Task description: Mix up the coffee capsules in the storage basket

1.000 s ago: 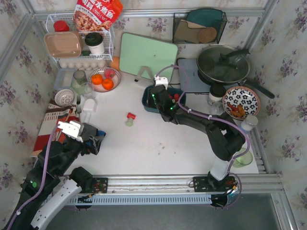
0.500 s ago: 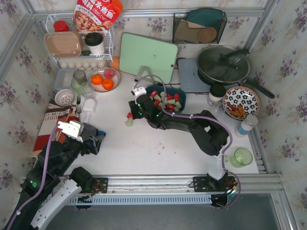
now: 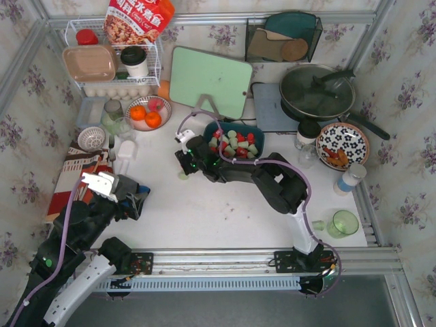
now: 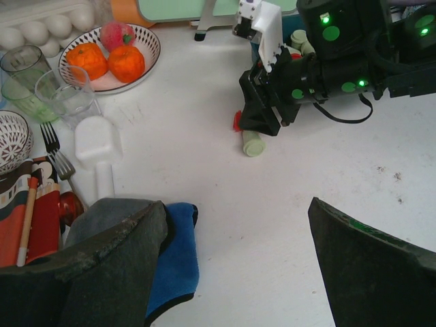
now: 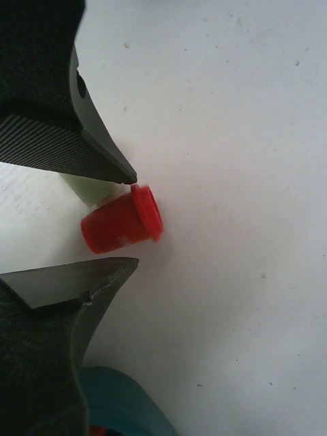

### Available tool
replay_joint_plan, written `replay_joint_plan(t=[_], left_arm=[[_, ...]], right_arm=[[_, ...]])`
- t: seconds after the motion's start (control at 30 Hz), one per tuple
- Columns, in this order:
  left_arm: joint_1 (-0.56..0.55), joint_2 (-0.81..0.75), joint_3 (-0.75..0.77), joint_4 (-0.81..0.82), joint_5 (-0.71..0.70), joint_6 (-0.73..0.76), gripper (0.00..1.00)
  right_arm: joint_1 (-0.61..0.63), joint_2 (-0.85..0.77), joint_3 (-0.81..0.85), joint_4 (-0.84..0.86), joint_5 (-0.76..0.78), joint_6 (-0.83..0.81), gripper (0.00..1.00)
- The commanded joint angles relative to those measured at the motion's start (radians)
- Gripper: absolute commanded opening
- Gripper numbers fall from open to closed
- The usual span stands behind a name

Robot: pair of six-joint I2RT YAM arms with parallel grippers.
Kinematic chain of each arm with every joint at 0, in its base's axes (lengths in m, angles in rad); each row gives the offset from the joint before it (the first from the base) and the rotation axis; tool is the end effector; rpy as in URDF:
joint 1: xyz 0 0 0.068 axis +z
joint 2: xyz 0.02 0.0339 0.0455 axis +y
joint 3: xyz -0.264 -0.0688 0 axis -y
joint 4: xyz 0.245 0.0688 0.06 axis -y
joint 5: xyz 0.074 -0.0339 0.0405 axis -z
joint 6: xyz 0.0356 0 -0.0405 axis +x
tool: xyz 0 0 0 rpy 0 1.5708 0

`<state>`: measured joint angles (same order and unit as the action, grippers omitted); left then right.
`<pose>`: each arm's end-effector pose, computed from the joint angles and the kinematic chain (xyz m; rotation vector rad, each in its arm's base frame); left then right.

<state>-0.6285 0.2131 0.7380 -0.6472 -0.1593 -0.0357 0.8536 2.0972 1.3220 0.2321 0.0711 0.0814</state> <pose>0.0456 -0.0262 0.3307 0.3818 1.6613 -0.3621 0.3065 0.3476 0.1566 -0.7695 2.0075 0.4785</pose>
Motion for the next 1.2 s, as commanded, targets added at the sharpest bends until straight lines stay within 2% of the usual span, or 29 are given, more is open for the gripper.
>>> replay_joint_plan(t=[0.0,1.17], left_arm=[[0.001,0.0,-0.003,0.04,0.003,0.008,0.88],[0.003,0.007,-0.005,0.044,0.006,0.01,0.88]], right_arm=[[0.001,0.031,0.022,-0.001,-0.007,-0.032,0.55],[0.001,0.033,-0.024,-0.023,-0.04,-0.008,0.56]])
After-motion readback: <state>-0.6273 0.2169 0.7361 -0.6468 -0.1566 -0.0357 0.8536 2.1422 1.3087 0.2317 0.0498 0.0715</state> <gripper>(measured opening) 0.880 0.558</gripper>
